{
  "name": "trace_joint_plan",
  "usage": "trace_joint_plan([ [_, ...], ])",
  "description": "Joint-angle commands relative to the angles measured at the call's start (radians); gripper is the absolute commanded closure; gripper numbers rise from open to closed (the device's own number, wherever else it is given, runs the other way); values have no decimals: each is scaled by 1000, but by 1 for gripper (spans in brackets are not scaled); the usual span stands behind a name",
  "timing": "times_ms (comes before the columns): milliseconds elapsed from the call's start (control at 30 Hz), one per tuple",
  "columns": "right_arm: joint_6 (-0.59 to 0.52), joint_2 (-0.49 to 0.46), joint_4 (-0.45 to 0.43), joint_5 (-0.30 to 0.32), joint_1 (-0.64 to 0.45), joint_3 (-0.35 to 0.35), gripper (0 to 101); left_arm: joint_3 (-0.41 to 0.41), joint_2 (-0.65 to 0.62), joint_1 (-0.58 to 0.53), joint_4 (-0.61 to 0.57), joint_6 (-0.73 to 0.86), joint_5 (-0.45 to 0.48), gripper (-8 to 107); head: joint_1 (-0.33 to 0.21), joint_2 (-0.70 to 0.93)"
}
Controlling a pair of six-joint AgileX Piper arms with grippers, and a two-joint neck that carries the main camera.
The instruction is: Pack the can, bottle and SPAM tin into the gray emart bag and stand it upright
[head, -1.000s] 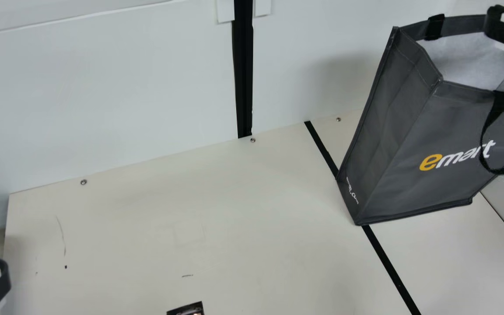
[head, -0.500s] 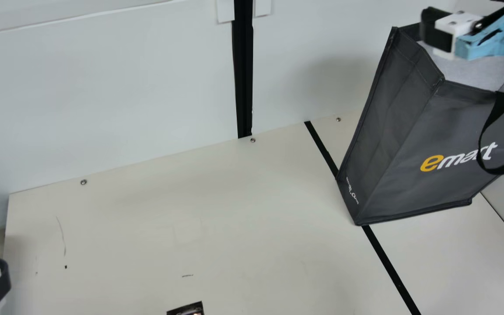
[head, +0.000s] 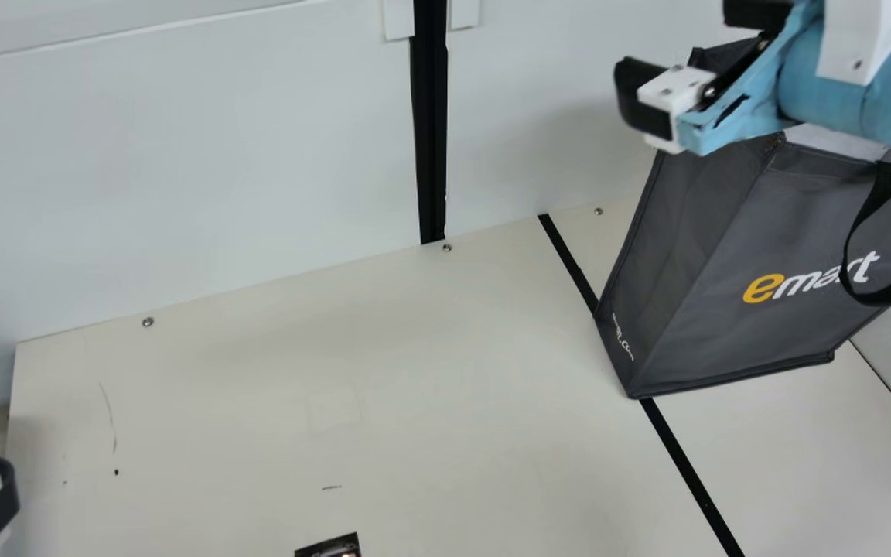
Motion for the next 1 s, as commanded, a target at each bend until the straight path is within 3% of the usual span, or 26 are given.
trace_joint_plan([
  [0,4,-12,-8,-11,48,36,6,0,0,0,0,0,0,9,-23,-1],
  [400,64,-97,-45,-85,205,267,6,0,0,0,0,0,0,9,-23,-1],
  [967,222,-173,-57,-154,259,523,6,0,0,0,0,0,0,9,-23,-1],
])
